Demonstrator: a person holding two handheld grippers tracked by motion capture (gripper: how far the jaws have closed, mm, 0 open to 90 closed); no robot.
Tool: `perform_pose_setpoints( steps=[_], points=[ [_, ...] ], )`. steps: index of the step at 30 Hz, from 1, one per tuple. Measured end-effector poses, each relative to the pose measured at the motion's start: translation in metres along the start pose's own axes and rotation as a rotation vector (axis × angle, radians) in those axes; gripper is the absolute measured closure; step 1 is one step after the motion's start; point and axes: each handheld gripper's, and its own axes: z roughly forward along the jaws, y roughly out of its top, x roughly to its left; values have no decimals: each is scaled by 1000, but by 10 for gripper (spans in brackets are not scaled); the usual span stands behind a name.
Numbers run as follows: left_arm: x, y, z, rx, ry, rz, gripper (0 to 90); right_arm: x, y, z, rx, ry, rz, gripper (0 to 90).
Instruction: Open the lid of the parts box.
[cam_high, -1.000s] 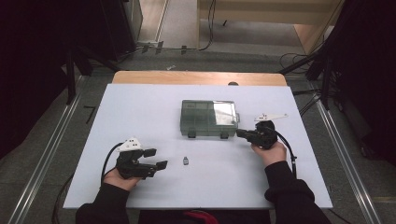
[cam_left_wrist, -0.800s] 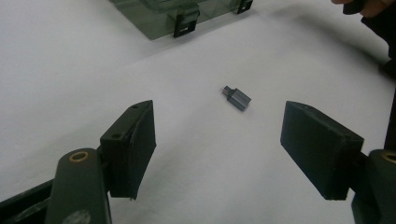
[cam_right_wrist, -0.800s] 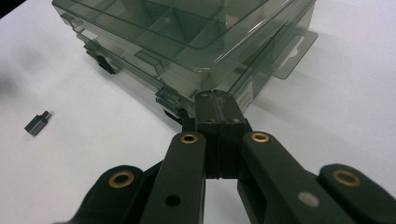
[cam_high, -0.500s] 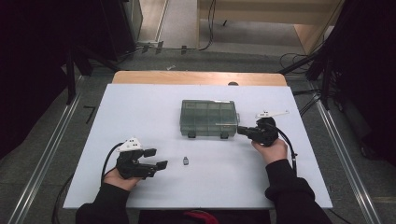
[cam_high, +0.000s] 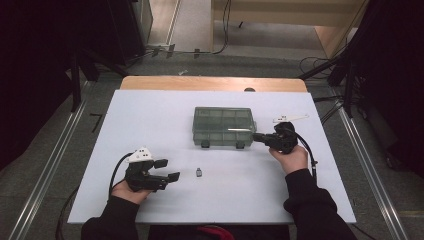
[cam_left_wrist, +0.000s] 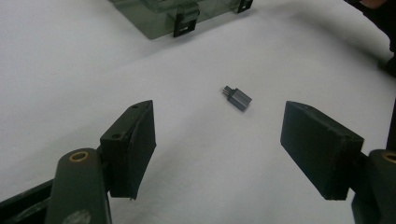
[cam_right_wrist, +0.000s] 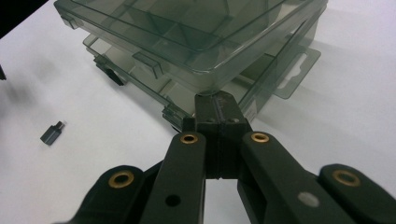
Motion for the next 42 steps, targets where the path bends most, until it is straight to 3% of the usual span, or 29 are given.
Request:
perform_pose_setpoints(
  steps=[18, 32, 37, 41, 42],
  points=[
    [1, -1, 1, 5, 6, 2, 265, 2, 18, -4, -15, 20, -14, 880],
    [2, 1, 5, 6, 8, -15, 264, 1, 32, -3, 6, 36, -26, 880],
    [3, 5, 8, 8, 21, 1, 264, 1, 35, -3, 3, 45, -21, 880],
    [5, 8, 10, 4, 10, -2, 264, 1, 37, -3, 2, 45, -26, 880],
    [6, 9, 9, -28, -19, -21, 264, 1, 38, -4, 4, 44, -26, 880]
  ],
)
